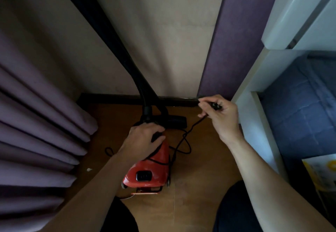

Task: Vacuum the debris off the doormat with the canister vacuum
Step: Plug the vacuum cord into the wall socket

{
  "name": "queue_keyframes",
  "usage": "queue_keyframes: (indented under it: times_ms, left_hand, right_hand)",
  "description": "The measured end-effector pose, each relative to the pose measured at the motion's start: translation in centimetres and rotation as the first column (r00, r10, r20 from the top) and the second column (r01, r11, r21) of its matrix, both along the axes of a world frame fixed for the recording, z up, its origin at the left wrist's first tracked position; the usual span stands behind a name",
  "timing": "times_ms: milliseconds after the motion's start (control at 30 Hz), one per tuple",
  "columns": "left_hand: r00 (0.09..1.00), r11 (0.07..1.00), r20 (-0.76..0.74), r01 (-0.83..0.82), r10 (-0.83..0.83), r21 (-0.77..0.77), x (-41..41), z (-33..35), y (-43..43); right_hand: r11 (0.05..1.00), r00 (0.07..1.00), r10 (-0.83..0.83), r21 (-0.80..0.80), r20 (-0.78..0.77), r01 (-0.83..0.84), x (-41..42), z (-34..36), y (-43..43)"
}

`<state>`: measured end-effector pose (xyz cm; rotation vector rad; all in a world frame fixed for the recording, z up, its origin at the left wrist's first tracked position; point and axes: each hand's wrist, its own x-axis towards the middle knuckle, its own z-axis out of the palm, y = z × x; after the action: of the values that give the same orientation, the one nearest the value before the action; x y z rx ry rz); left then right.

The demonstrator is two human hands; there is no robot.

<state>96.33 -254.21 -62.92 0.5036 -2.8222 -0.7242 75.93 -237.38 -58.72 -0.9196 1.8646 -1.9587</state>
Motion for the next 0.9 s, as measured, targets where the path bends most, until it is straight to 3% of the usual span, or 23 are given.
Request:
queue_keyframes:
  times_ms: [67,167,267,333,467,600,700,800,900]
  left_hand:
    - [0.991,0.989,-0.133,-0.008,0.028,0.147,-2.8,1.5,1.1]
    - [0.985,0.948,-0.171,0.076,-0.023,0.310,-6.8,4.1,2.8]
    - [0.974,0.912,-0.223,0.061,0.034,0.405,-8.9,4.4,3.7]
    - [0.964,0.879,-0.253,0.055,0.076,0.474,-9.4,4.2,4.2]
    - [0.953,0.742,-0.269,0.077,0.143,0.666,-10.1,4.6,4.8]
    - [0.942,0.614,-0.278,0.106,0.191,0.782,-11.3,6.5,5.0]
    - [0.957,0.703,-0.282,0.152,0.072,0.695,-12.6,8.2,4.4]
    - [0.974,0.782,-0.208,0.196,-0.086,0.592,-14.6,10.8,2.8]
    - [0.981,0.904,-0.154,0.168,-0.115,0.394,-17.0,14.8,1.2]
  right_hand:
    - [0.998,0.998,0.049,-0.038,0.026,-0.048,0.7,0.6,-0.9]
    - [0.999,0.989,0.038,0.031,-0.140,-0.034,1.5,1.5,-1.9]
    - [1.000,0.973,0.012,0.029,-0.230,-0.006,2.1,2.4,-2.5]
    - [0.999,0.986,-0.030,0.016,-0.166,0.033,2.2,2.8,-2.4]
    - [0.999,0.990,-0.036,-0.008,0.137,0.037,1.9,3.1,-1.4]
    - [0.999,0.979,0.040,-0.035,0.198,-0.034,1.4,3.9,-0.8]
    - [0.999,0.996,0.034,-0.023,0.086,-0.032,-0.1,5.9,-0.7]
    - [0.993,0.990,-0.114,-0.032,-0.079,0.112,-3.1,8.3,-0.3]
    - [0.979,0.982,-0.186,-0.092,-0.044,0.181,-6.2,11.3,0.7]
